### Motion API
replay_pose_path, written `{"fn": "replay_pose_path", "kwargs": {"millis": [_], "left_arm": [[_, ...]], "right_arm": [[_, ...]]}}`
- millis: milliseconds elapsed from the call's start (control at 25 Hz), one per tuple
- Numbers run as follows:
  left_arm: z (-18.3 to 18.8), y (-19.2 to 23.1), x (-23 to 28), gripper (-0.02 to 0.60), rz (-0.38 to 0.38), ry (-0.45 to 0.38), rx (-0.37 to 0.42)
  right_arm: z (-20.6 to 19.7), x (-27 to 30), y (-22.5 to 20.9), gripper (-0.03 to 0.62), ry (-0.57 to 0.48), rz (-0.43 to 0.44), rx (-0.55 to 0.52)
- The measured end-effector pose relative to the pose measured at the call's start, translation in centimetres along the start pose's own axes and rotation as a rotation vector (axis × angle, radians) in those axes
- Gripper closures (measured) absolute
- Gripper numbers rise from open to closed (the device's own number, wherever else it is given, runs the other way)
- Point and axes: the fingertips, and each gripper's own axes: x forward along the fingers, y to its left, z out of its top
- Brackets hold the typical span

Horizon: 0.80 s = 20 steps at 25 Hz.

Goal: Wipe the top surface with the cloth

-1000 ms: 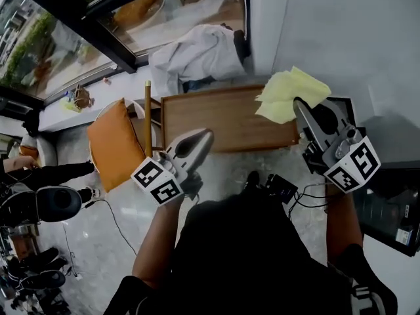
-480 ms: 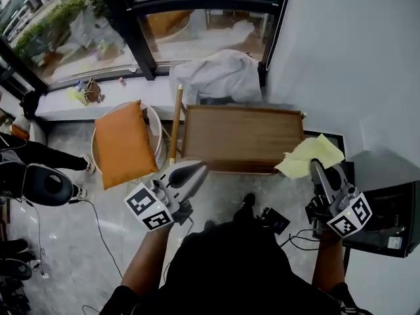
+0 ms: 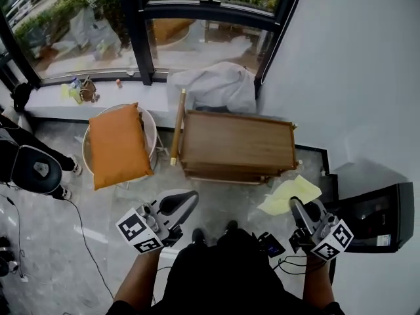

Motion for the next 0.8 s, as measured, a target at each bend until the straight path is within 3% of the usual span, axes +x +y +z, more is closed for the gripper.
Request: {"fn": "replay_pose_path", "kwargs": {"millis": [160,280,440,600,800], "left_arm": [[0.6,-1.3,0.4,0.574,-0.015,-0.056,0.015],[0.7,-1.5,1.3,0.574,-0.015,-0.073,-0.017],[-0.7,-3.4,3.7,0.574,-0.058,0.019,-0.004],[-2.4,-6.1,6.6,0.574,-0.125,0.098,0.008],[-4.3,-6.7,7.3,0.574,-0.11,0.136,0.001]], "right_arm": [[-0.6,-0.2,0.2,0.562,0.04,0.041,-0.006],[-0.2,-0.4,0.2,0.562,0.035,0.075,-0.007],[0.4,-1.5,0.8,0.562,0.051,0.125,-0.07],[-0.3,-3.6,0.9,0.562,0.072,0.151,-0.06],[-0.6,-4.1,0.5,0.562,0.055,0.182,-0.054]]}}
